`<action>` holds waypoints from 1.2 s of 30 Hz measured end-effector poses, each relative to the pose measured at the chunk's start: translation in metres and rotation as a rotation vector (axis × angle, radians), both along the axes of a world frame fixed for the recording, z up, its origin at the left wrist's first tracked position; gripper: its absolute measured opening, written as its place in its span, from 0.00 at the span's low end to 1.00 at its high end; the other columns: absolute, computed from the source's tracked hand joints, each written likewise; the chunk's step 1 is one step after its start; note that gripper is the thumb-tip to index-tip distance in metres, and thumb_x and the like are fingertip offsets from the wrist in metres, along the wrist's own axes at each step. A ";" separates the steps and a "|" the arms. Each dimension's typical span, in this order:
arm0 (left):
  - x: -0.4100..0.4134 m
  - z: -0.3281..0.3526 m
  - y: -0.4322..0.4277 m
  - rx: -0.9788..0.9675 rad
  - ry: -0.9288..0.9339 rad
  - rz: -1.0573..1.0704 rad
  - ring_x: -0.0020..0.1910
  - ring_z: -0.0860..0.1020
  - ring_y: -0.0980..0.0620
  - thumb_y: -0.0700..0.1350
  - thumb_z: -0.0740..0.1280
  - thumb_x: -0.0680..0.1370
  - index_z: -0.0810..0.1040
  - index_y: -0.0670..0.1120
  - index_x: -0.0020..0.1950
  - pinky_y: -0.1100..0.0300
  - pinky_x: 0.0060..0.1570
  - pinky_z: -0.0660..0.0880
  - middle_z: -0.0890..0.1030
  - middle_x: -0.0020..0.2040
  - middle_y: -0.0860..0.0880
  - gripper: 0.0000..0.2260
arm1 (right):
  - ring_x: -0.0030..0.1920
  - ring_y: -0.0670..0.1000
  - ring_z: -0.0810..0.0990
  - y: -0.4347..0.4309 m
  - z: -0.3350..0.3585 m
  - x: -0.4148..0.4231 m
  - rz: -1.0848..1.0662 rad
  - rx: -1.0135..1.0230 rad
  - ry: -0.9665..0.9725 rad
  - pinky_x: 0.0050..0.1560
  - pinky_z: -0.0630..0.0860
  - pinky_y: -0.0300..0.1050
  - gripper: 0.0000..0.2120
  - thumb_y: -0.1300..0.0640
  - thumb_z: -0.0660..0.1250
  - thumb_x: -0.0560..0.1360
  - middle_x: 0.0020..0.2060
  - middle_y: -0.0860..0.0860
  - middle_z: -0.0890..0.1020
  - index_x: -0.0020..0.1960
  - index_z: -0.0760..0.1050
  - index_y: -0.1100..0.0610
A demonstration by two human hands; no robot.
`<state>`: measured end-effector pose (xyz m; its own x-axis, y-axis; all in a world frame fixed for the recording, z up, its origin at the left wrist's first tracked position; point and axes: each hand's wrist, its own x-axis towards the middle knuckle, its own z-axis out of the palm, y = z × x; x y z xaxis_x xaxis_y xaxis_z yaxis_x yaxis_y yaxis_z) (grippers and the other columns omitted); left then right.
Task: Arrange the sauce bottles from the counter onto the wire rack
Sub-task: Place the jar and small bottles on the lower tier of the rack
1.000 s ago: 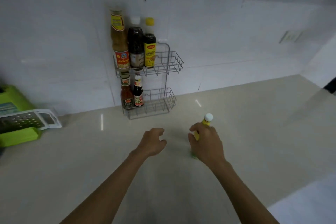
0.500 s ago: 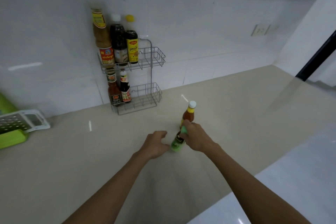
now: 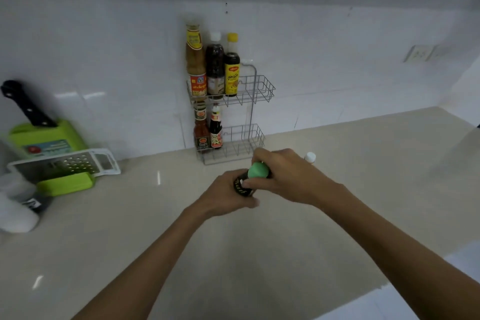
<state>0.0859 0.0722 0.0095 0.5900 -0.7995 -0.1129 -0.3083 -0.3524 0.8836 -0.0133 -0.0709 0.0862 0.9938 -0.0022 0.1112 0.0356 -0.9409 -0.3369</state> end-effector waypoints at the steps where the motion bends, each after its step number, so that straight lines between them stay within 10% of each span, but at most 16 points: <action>1: 0.002 0.005 0.002 -0.008 -0.027 0.009 0.36 0.78 0.54 0.45 0.77 0.65 0.78 0.47 0.43 0.48 0.41 0.79 0.81 0.36 0.51 0.11 | 0.36 0.52 0.74 0.002 0.003 0.003 -0.011 -0.109 -0.030 0.33 0.70 0.48 0.20 0.34 0.63 0.74 0.34 0.49 0.76 0.44 0.67 0.51; 5: 0.003 0.017 0.007 -0.001 -0.074 0.078 0.42 0.81 0.54 0.48 0.78 0.64 0.78 0.56 0.45 0.54 0.46 0.80 0.82 0.42 0.54 0.14 | 0.34 0.55 0.70 0.010 0.015 0.013 -0.141 -0.414 -0.100 0.36 0.66 0.46 0.29 0.28 0.49 0.74 0.32 0.51 0.72 0.42 0.69 0.53; 11: 0.013 0.035 0.022 0.012 0.030 -0.023 0.35 0.80 0.55 0.40 0.76 0.67 0.78 0.48 0.40 0.56 0.39 0.79 0.80 0.36 0.52 0.09 | 0.47 0.50 0.75 0.015 0.024 0.009 0.207 -0.132 -0.070 0.47 0.76 0.46 0.19 0.42 0.60 0.79 0.53 0.49 0.75 0.68 0.65 0.46; 20: 0.007 0.042 0.022 0.034 -0.079 0.010 0.44 0.82 0.50 0.45 0.78 0.66 0.79 0.52 0.53 0.53 0.45 0.81 0.83 0.46 0.51 0.18 | 0.31 0.53 0.73 0.016 0.022 0.010 -0.021 -0.375 -0.178 0.34 0.66 0.44 0.30 0.31 0.45 0.76 0.28 0.47 0.71 0.44 0.71 0.55; 25: 0.011 0.052 0.027 0.050 -0.019 -0.068 0.42 0.83 0.48 0.42 0.77 0.67 0.79 0.52 0.44 0.46 0.49 0.81 0.83 0.42 0.49 0.11 | 0.35 0.50 0.74 0.014 0.031 0.003 0.207 -0.313 -0.228 0.34 0.71 0.44 0.22 0.38 0.50 0.80 0.47 0.50 0.79 0.64 0.68 0.51; 36: -0.001 0.056 0.027 0.056 0.066 -0.114 0.39 0.80 0.50 0.38 0.76 0.70 0.77 0.40 0.53 0.56 0.45 0.81 0.80 0.41 0.49 0.15 | 0.27 0.53 0.74 0.019 0.018 0.015 0.152 -0.354 -0.333 0.27 0.71 0.47 0.16 0.42 0.53 0.81 0.31 0.49 0.78 0.47 0.68 0.54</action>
<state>0.0848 0.0992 0.0650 0.4854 -0.8523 -0.1948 -0.2910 -0.3676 0.8833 0.0012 -0.0515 0.1046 0.8905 0.2347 0.3897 0.2319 -0.9712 0.0549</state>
